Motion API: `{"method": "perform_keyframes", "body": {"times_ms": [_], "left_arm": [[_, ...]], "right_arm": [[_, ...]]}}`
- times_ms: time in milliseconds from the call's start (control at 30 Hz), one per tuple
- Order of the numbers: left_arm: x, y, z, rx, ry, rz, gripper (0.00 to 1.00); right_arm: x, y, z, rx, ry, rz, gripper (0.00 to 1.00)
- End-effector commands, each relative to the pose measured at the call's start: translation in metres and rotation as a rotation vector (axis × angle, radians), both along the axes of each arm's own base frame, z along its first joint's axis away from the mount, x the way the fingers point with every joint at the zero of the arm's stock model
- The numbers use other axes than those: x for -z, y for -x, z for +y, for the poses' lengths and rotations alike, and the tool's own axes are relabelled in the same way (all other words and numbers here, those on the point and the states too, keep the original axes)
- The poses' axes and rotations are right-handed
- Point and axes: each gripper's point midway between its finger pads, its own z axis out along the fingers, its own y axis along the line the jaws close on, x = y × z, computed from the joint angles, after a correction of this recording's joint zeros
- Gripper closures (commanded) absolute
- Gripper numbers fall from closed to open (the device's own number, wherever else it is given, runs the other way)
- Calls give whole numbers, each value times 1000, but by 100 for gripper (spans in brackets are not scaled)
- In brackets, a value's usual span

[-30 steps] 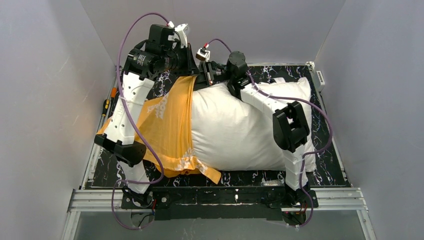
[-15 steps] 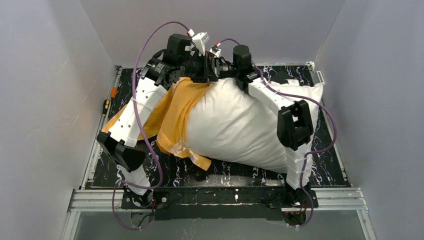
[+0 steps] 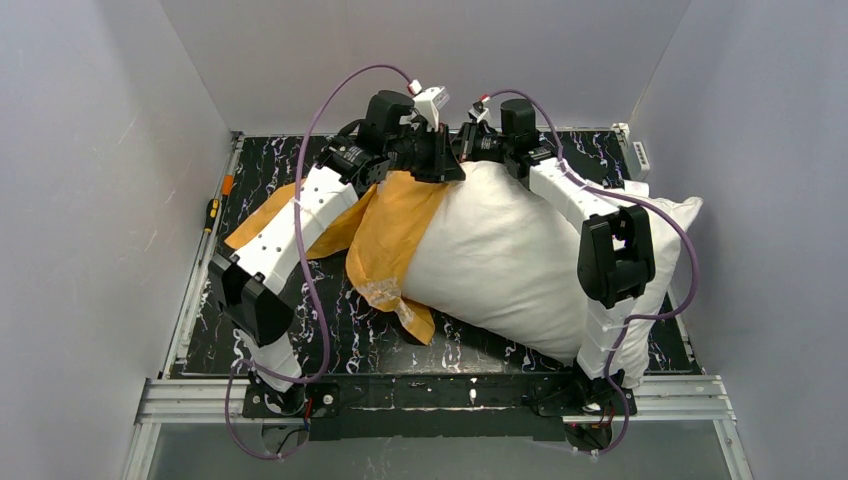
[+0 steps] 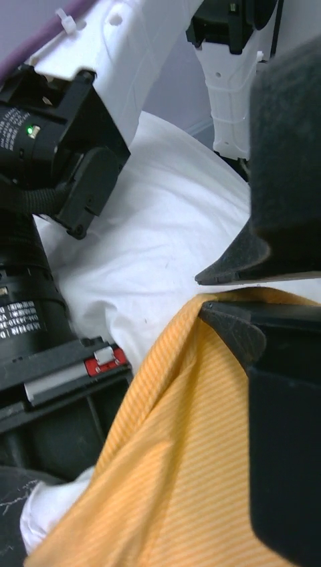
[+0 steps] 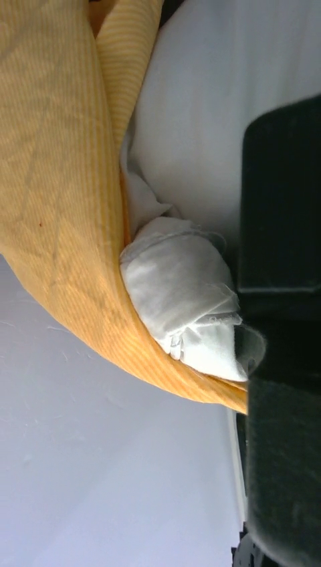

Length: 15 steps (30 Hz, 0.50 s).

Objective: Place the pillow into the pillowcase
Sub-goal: Stuff the pillow into the pillowcase.

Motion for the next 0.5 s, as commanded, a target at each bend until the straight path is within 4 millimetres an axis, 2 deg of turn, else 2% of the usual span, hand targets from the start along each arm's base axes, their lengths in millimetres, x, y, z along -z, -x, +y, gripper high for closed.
{"method": "perform_keyframes", "body": {"times_ms": [0,67,167,300,467], "left_arm": [[-57,55,-32,223,126,-35,77],[-53,50,-17,158,54,-67,60],[-35,37,25,-21,-129,-91,29],[-13,46,79,-189,-273,-16,3],[17,76,125,-343,-260,133,2]], "right_arm": [[6,-33,-8,129,38,-90,99],[10,-32,-10,127,42,-87,99],[14,-31,-11,130,36,-82,99],[11,-37,-12,145,8,-78,99],[8,-45,-8,146,-44,-58,99]]}}
